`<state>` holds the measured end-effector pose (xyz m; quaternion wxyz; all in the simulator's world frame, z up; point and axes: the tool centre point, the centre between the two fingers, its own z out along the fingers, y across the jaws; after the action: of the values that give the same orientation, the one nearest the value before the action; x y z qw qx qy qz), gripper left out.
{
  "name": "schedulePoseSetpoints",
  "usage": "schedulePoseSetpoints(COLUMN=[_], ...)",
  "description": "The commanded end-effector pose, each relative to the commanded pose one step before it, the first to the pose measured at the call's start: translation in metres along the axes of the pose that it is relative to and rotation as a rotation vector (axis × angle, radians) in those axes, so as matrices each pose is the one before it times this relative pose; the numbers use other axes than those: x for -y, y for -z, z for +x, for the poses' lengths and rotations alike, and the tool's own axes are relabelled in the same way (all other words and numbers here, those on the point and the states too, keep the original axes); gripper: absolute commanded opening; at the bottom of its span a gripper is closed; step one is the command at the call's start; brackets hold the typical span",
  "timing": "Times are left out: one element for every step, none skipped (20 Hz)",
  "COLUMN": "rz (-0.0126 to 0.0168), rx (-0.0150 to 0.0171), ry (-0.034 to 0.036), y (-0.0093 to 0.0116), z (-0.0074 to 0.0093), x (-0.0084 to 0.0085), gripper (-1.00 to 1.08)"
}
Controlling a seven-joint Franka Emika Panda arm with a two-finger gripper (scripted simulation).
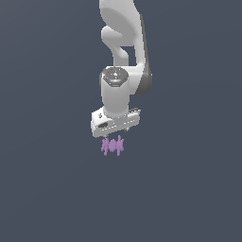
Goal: Pick up the object and move it to a goal position.
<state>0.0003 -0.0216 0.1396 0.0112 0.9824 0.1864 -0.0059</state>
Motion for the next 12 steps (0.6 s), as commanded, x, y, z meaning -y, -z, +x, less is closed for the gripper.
schedulePoseSetpoints(rz=[-0.00057, -0.00013, -0.00009, -0.00005, -0.00002, 0.00002, 0.00005, 0.00008, 0.00011, 0.00013, 0.00015, 0.00017], rx=[0.00077, 0.00025, 0.00022, 0.00018, 0.00015, 0.00011, 0.00007, 0.00002, -0.00002, -0.00007, -0.00011, -0.00016], ry=[0.06864, 0.02708, 0.02708, 0.02708, 0.02709, 0.02709, 0.02709, 0.02709, 0.02709, 0.0271, 0.02709, 0.02709], y=[-0.0049, -0.00193, -0.00192, -0.00192, -0.00191, -0.00191, -0.0019, -0.00189, -0.00189, -0.00188, -0.00187, -0.00186], z=[-0.00055, -0.00025, -0.00026, -0.00028, -0.00029, -0.0003, -0.00031, -0.00032, -0.00032, -0.00033, -0.00034, -0.00034], x=[-0.00142, -0.00052, -0.0005, -0.00048, -0.00046, -0.00044, -0.00043, -0.00041, -0.00039, -0.00036, -0.00035, -0.00033], gripper=[1.0, 1.0, 1.0, 1.0, 1.0, 1.0, 1.0, 1.0, 1.0, 1.0, 1.0, 1.0])
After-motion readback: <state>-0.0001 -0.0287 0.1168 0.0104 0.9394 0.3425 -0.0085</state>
